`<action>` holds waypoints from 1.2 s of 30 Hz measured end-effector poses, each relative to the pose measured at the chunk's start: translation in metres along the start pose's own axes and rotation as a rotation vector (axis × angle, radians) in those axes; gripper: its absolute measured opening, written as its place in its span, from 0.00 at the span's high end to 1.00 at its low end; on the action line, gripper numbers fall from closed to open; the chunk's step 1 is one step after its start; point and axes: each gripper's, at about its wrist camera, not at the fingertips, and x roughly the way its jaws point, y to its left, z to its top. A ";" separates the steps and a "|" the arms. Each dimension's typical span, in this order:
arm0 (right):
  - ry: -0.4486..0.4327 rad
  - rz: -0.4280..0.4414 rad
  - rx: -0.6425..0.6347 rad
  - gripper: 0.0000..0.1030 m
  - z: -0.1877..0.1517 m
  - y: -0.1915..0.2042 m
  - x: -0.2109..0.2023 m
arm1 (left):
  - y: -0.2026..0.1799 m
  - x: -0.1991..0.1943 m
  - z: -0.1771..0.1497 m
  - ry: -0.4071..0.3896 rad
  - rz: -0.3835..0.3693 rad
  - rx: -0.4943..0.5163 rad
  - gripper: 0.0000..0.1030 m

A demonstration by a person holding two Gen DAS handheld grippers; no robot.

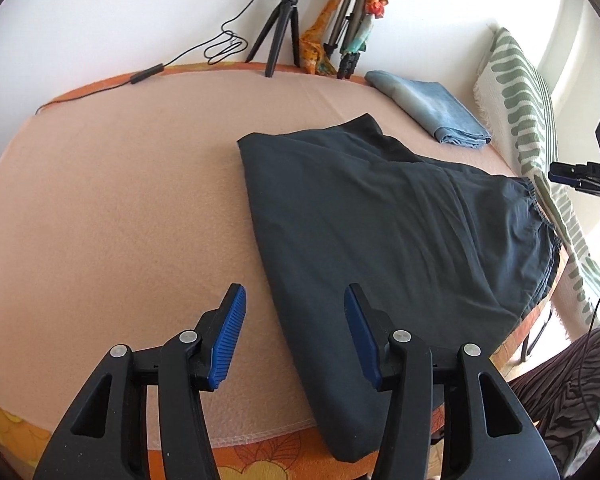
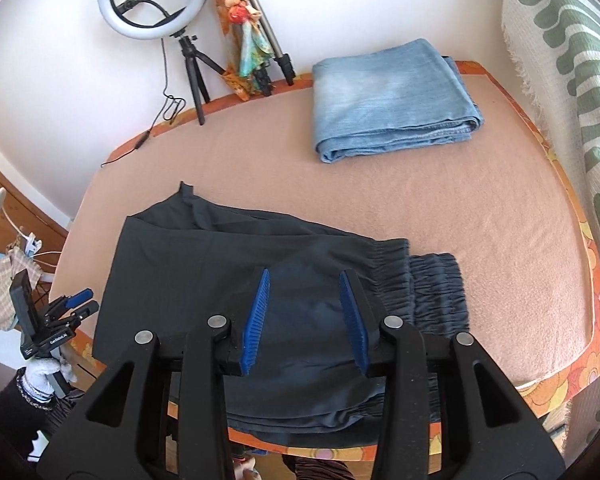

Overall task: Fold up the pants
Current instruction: 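Grasp the trouser edge with the left gripper while the right gripper grasps it too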

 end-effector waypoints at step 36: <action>0.331 0.156 -0.240 0.47 0.025 0.303 0.204 | 0.017 0.004 -0.024 0.016 -0.429 -0.282 0.74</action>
